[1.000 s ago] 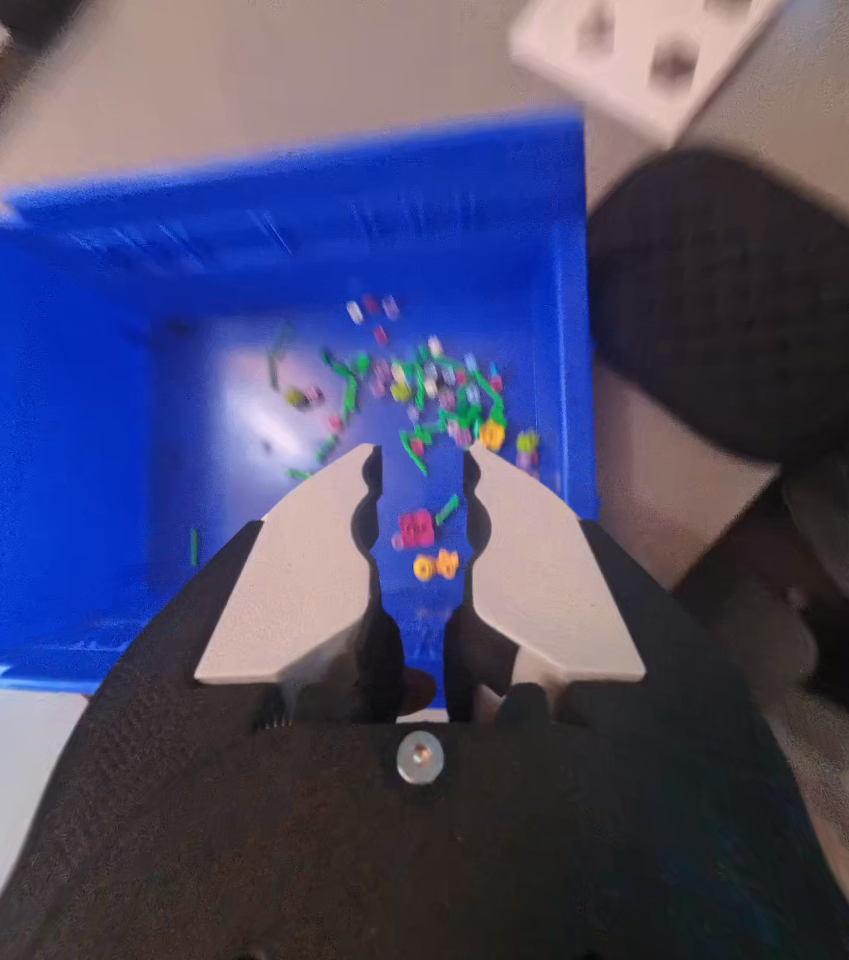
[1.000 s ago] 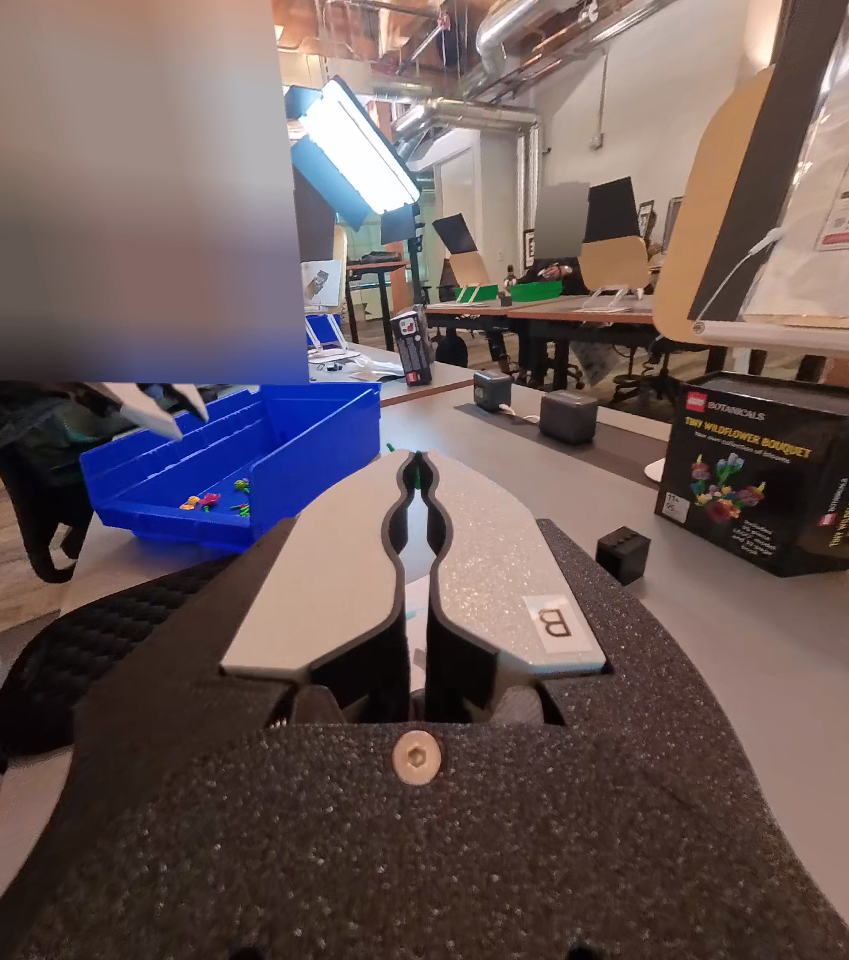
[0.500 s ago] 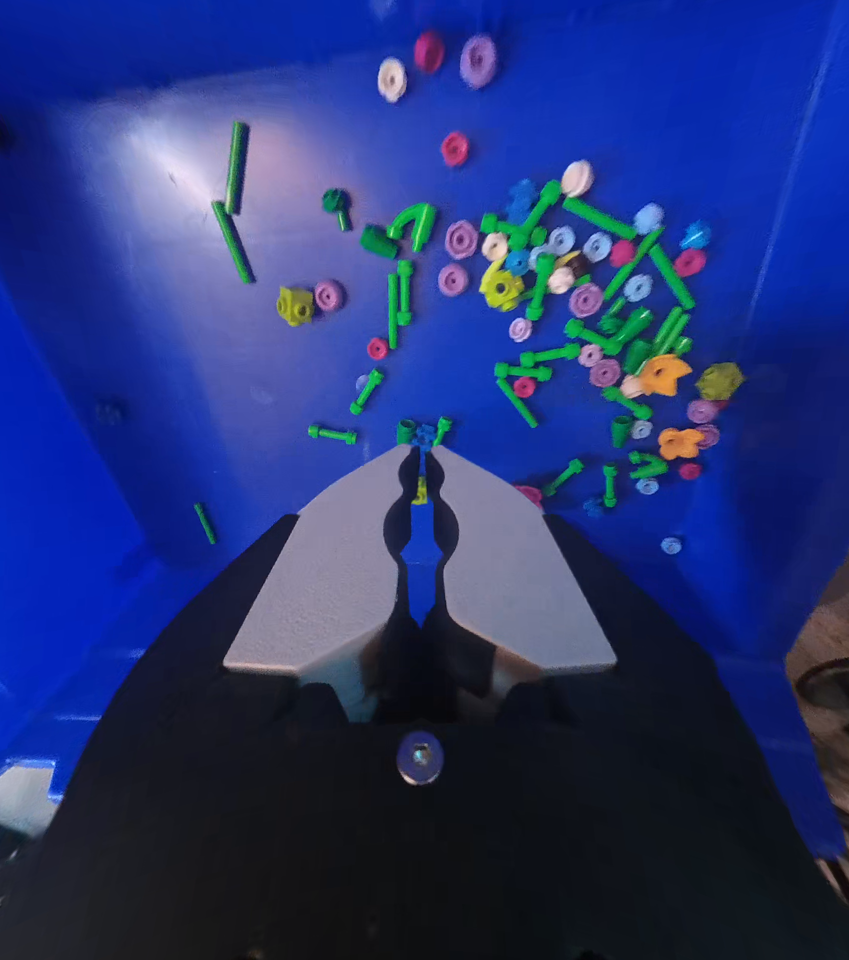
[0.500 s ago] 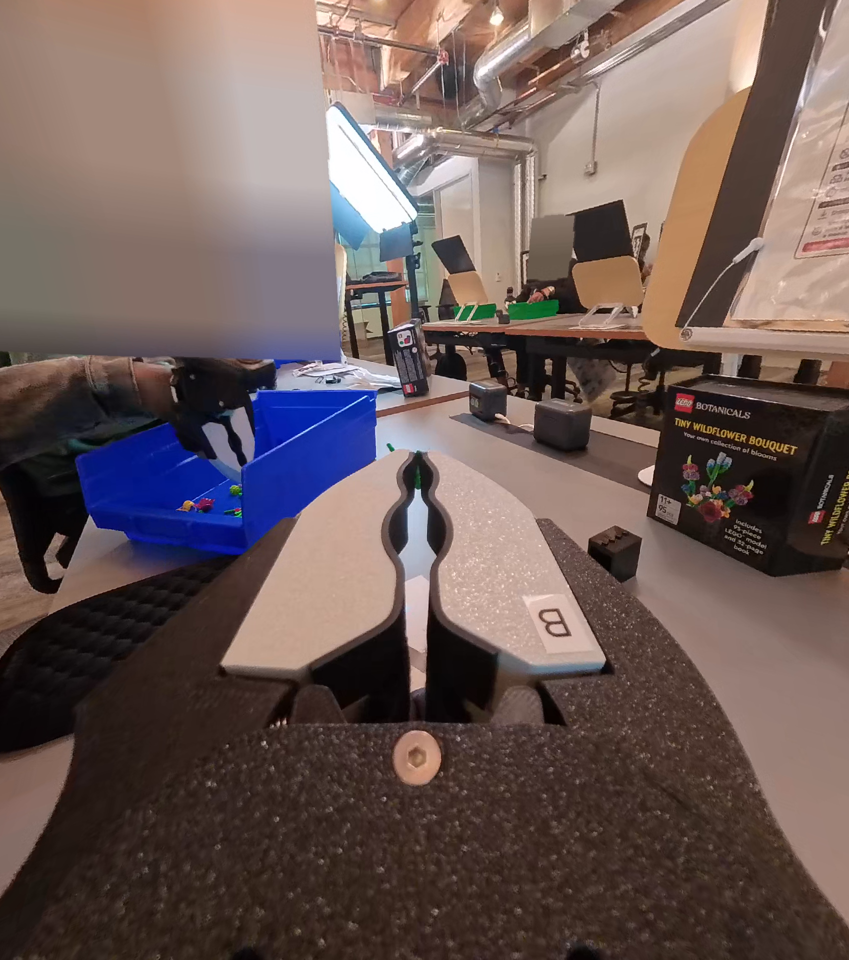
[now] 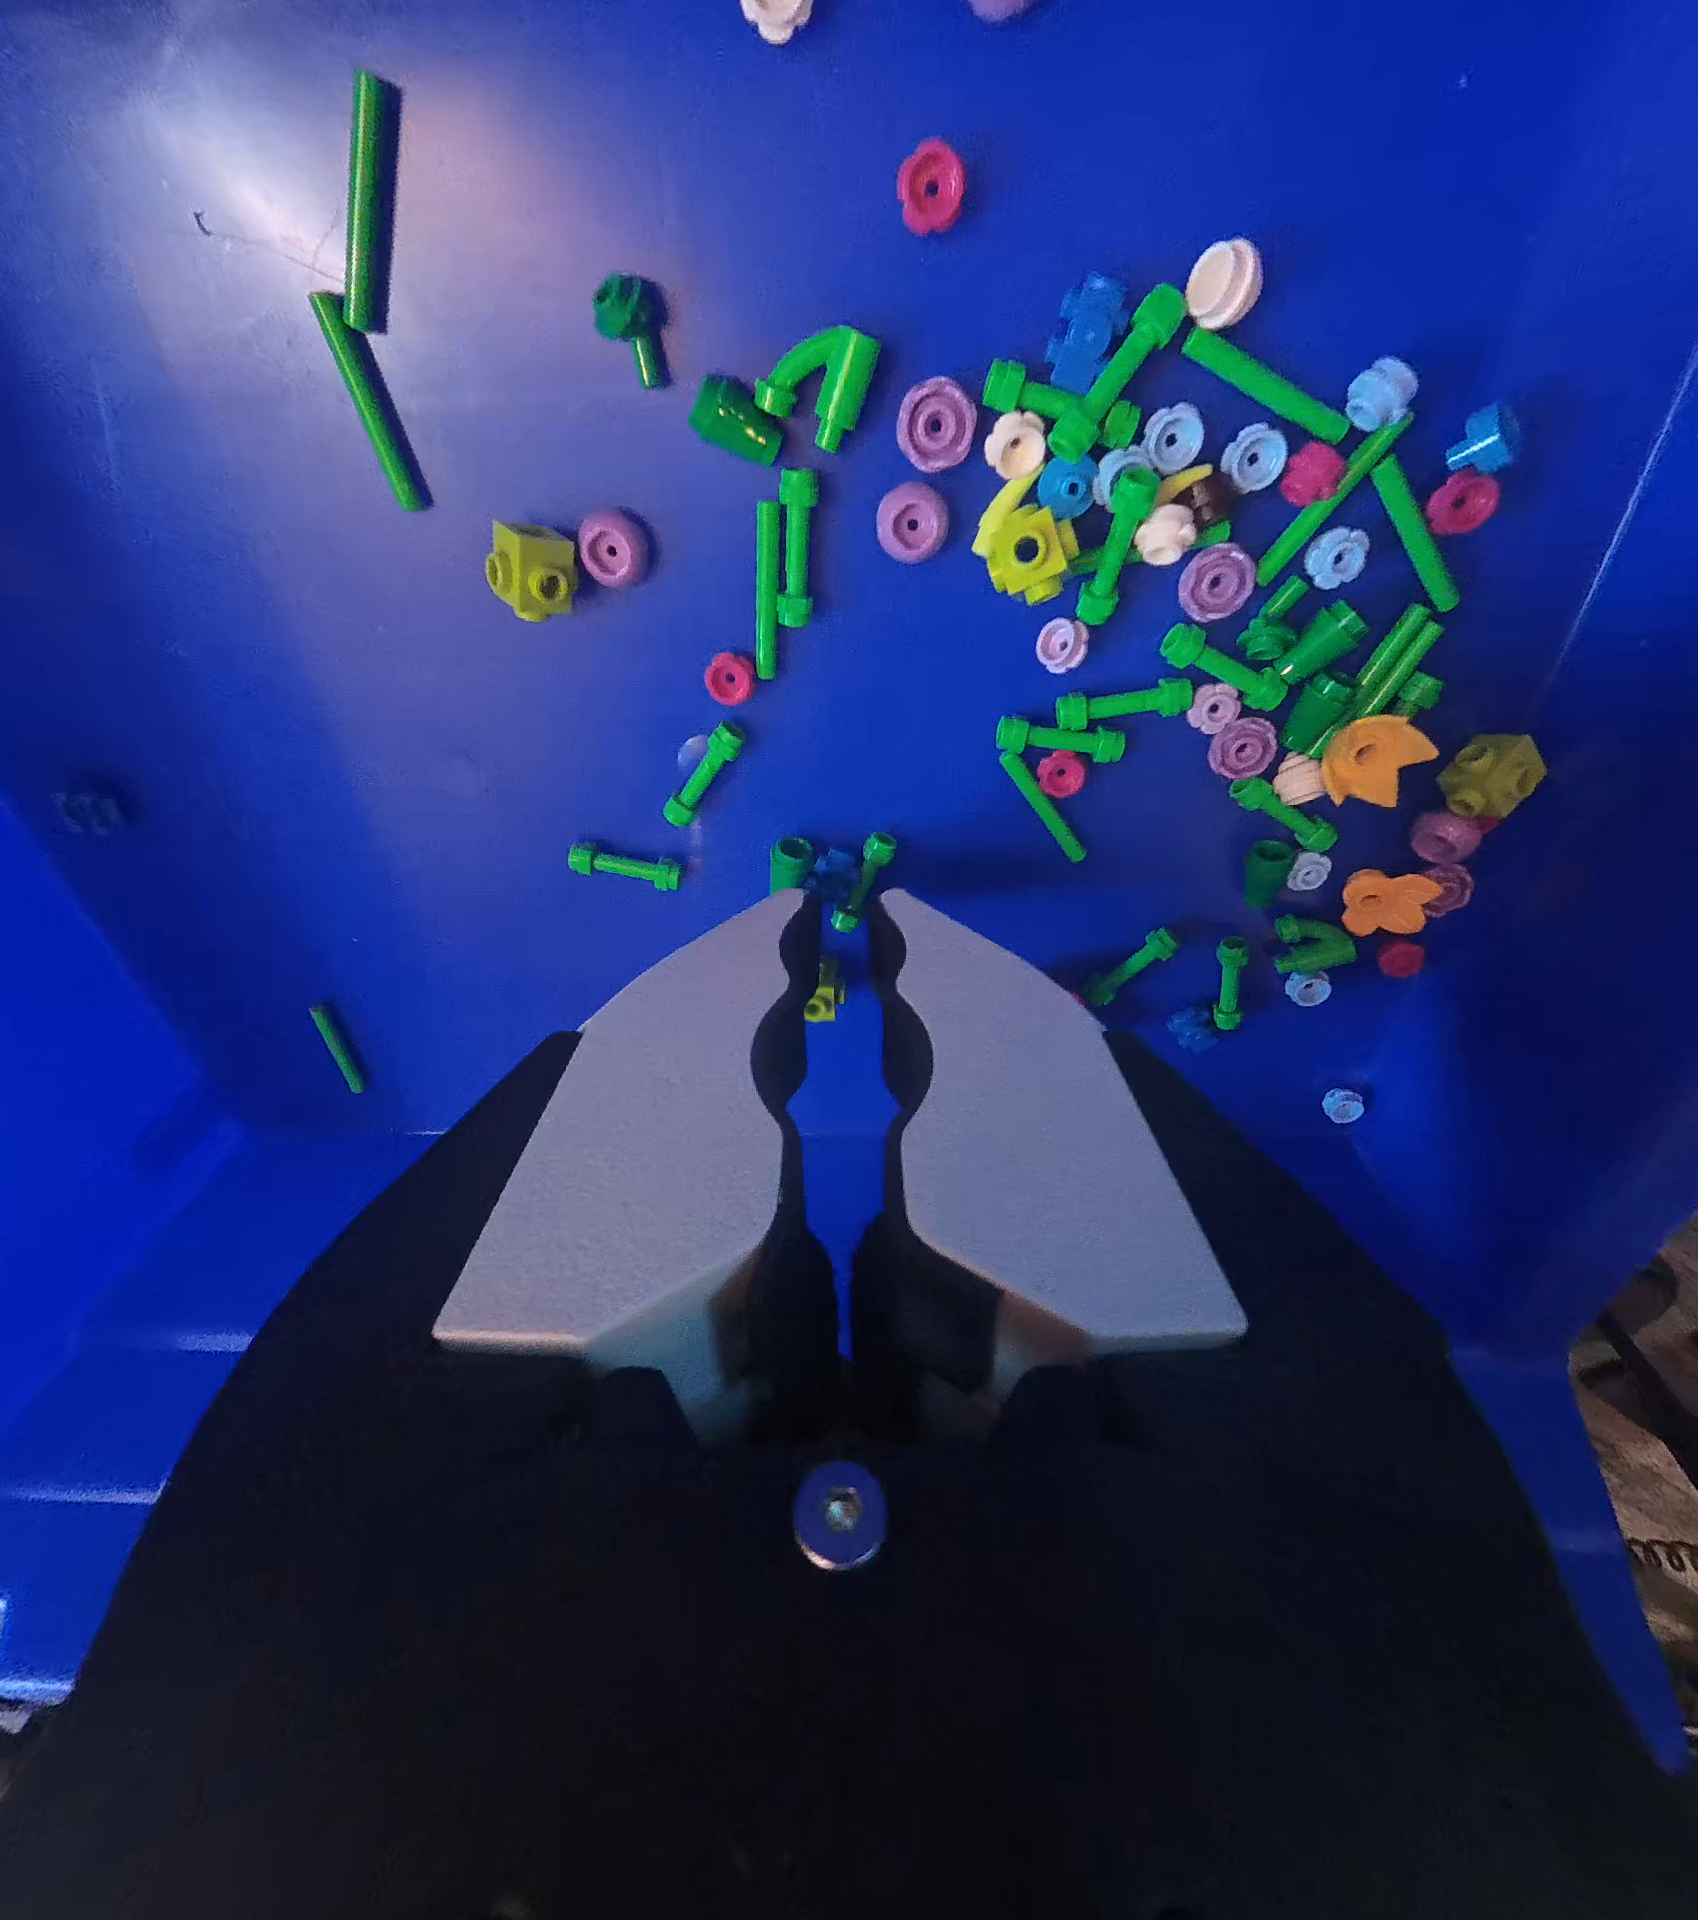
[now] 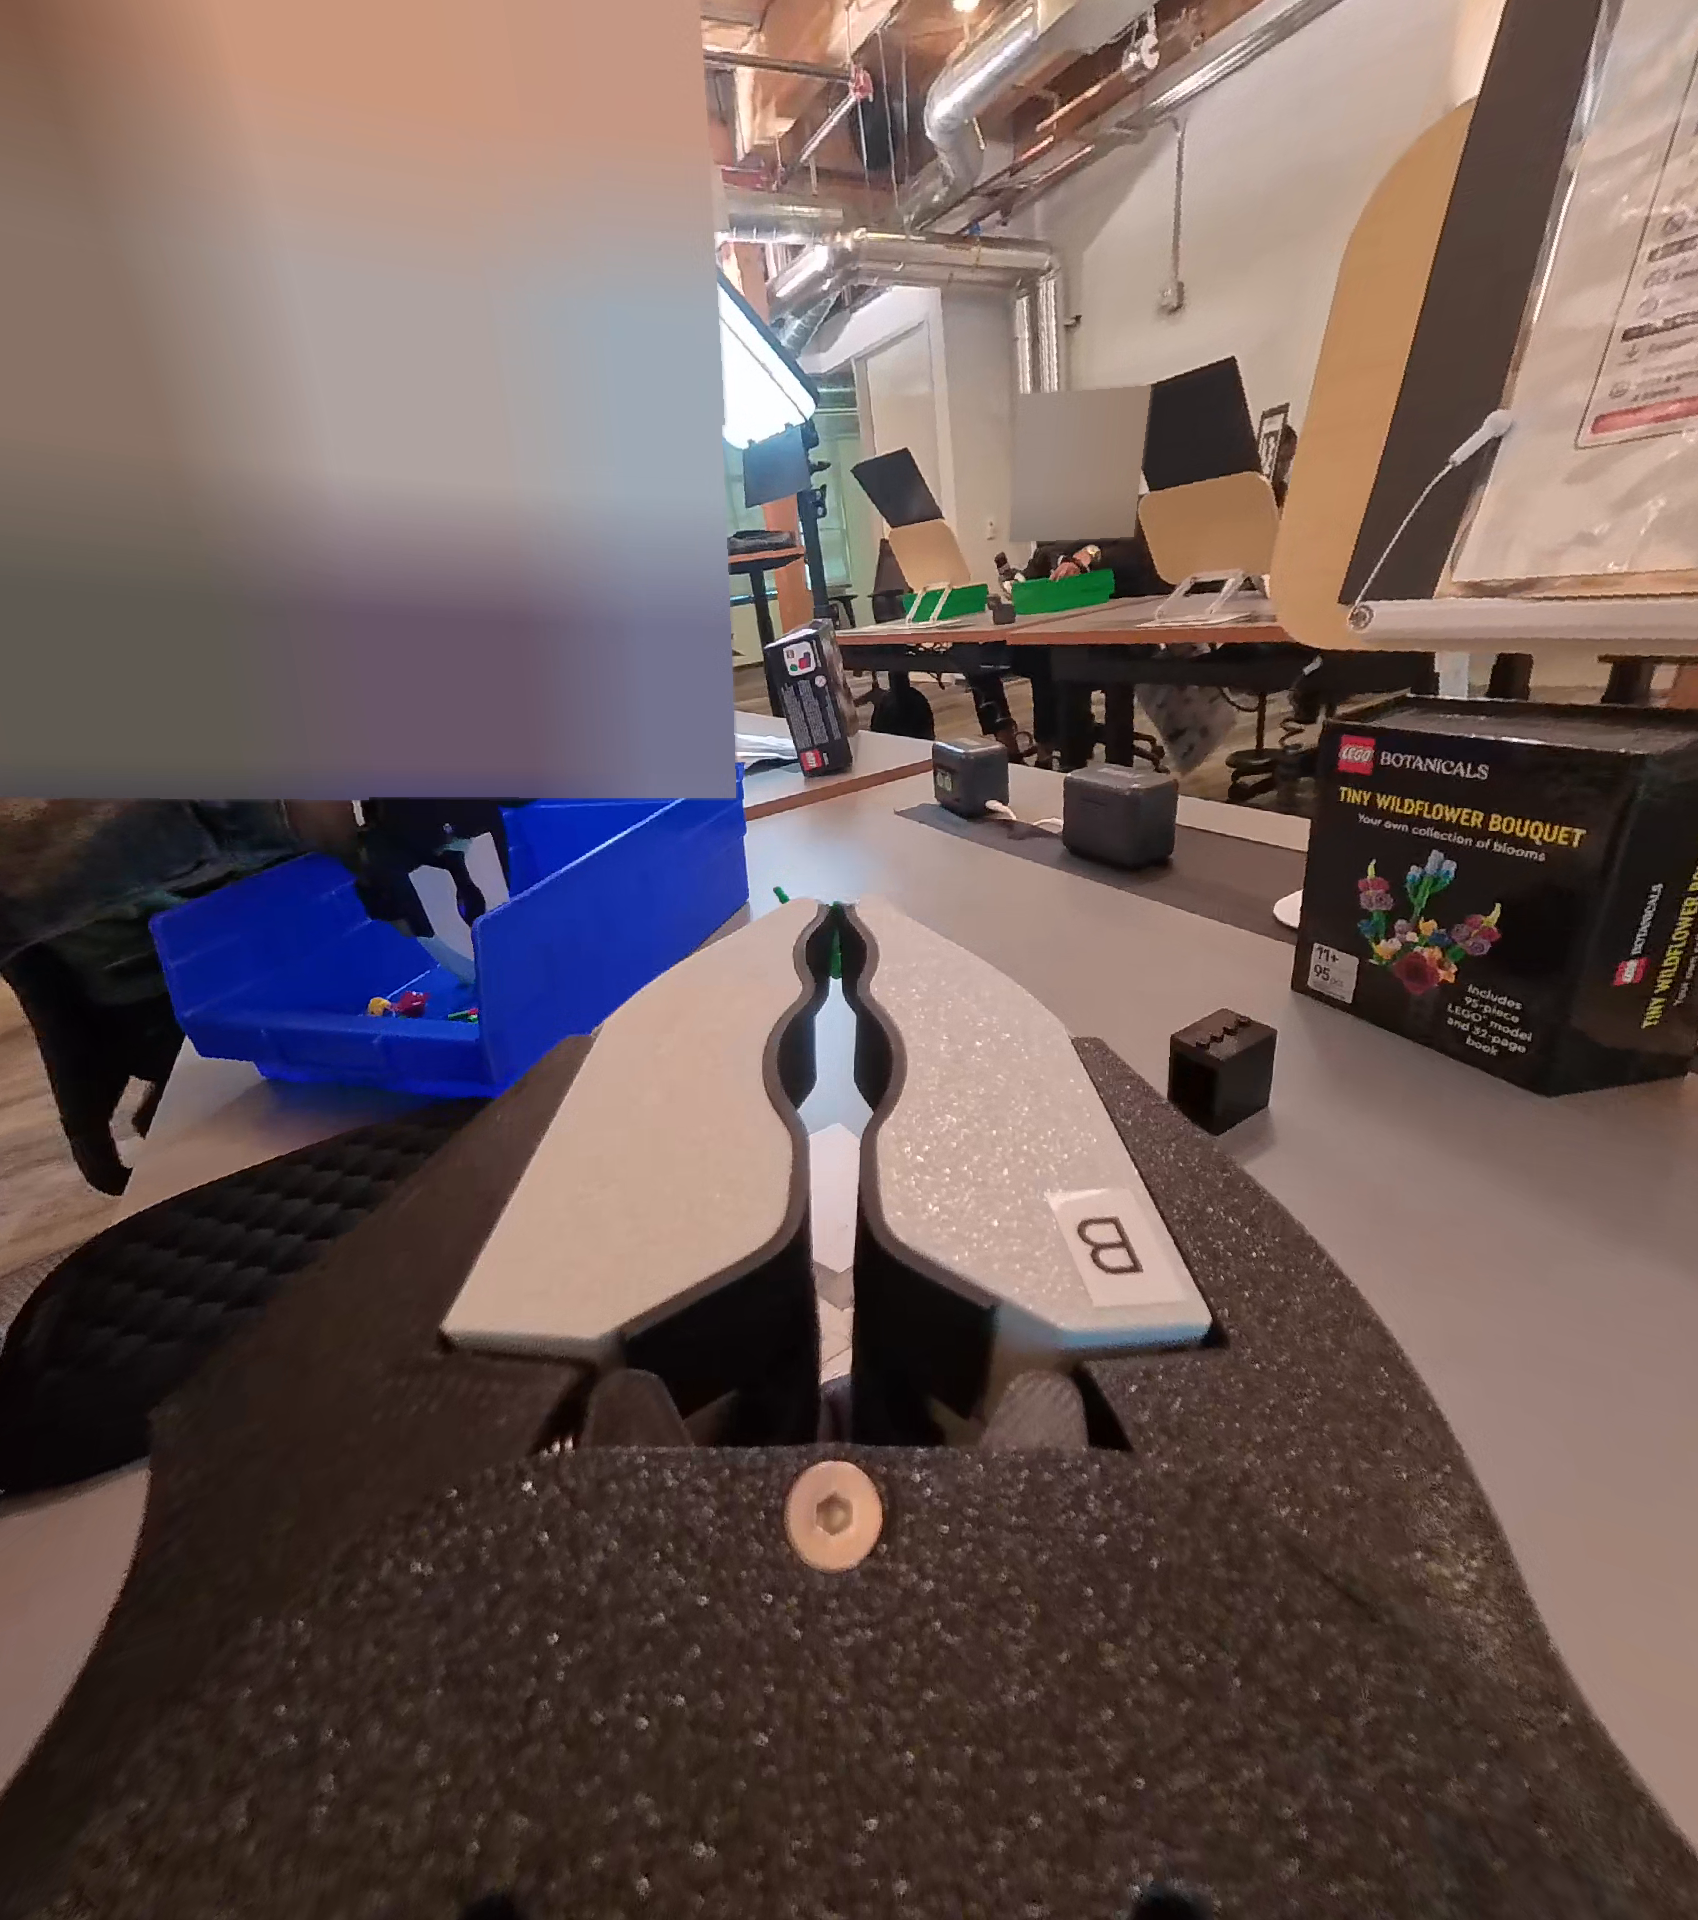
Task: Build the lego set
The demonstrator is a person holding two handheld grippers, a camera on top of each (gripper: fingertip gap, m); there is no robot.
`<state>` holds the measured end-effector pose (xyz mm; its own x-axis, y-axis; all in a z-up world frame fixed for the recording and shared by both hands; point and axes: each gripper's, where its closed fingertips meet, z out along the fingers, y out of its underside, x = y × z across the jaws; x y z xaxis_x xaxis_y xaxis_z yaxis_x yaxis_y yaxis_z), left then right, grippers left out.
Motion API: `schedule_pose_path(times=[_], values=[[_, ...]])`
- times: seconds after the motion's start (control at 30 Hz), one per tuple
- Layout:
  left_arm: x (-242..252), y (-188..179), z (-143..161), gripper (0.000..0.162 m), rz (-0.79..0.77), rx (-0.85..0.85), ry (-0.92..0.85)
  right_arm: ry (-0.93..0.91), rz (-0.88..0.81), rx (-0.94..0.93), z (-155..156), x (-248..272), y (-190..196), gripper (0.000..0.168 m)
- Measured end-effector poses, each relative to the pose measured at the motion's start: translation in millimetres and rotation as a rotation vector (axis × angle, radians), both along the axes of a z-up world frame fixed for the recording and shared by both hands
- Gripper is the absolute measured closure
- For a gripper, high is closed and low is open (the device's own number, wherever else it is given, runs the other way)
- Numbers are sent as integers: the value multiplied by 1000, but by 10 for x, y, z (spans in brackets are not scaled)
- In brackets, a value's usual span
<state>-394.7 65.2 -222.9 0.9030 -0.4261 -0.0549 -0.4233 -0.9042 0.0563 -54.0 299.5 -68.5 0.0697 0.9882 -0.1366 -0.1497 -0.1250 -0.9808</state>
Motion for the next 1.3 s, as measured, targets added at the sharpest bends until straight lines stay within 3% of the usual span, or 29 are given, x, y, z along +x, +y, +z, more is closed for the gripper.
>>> schedule_pose_path(times=[0.33,0.5,0.67,0.83,1.17,1.3], values=[[-3,4,-17,150,10,-23,6,-43,14,-60,-121,-62,44,168],[14,-29,-37,150,1,-38,8,-122,104,-61,-104,-103,57,168],[21,3,-9,150,11,-14,2,-133,184,-76,-101,-158,244,168],[26,29,51,150,11,5,-1,-94,216,-251,-229,-239,552,168],[21,72,45,150,11,7,-1,3,119,-205,-350,-156,722,168],[47,83,37,149,1,8,-2,-179,-2,-164,-663,-149,929,168]])
